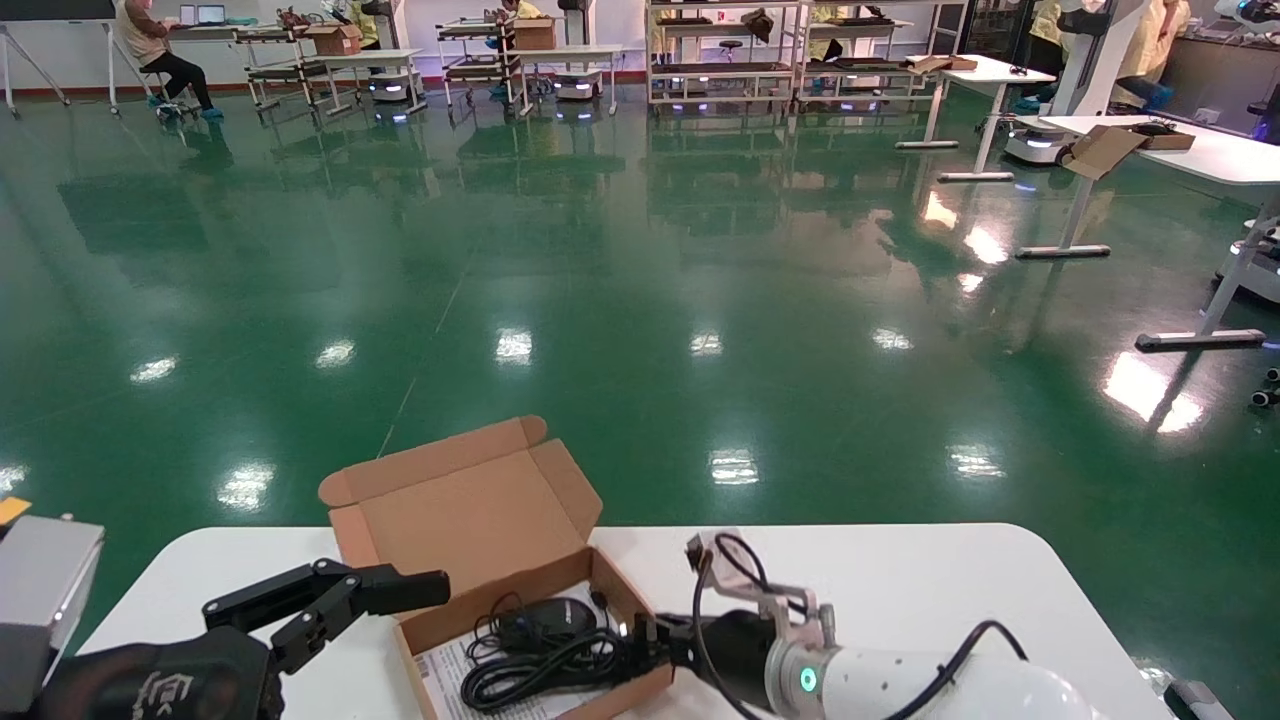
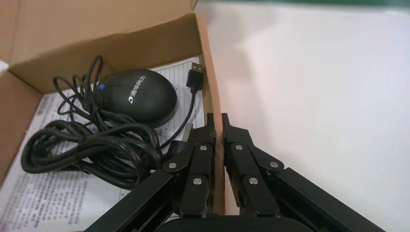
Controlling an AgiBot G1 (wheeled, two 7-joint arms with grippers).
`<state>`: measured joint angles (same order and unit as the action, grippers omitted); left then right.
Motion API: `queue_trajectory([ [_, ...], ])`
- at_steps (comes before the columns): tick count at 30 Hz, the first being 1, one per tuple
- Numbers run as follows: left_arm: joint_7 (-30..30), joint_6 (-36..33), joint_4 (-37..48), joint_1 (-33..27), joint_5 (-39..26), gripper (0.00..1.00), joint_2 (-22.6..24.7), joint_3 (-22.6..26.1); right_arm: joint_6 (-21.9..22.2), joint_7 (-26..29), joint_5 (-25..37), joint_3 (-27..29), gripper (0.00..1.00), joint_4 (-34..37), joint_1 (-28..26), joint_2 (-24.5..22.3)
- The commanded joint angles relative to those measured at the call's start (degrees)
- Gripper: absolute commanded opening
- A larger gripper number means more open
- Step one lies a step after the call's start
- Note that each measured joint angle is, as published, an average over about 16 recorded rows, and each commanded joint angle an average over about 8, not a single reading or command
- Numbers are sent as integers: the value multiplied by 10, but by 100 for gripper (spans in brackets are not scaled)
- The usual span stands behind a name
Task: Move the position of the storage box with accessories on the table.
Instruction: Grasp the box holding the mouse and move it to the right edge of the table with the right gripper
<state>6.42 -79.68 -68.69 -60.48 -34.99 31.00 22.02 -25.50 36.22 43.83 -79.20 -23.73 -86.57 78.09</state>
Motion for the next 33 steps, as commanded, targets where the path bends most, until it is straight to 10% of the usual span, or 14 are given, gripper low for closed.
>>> queue_trajectory([
  [1,0,0,0,0,0,100,0,0,-3,-7,-2,1,0,1,-7,0],
  [18,0,0,0,0,0,100,0,0,-18,-93,-36,41,0,151,-102,-29],
  [33,0,0,0,0,0,100,0,0,-90,-159,-60,63,0,219,-115,-179],
])
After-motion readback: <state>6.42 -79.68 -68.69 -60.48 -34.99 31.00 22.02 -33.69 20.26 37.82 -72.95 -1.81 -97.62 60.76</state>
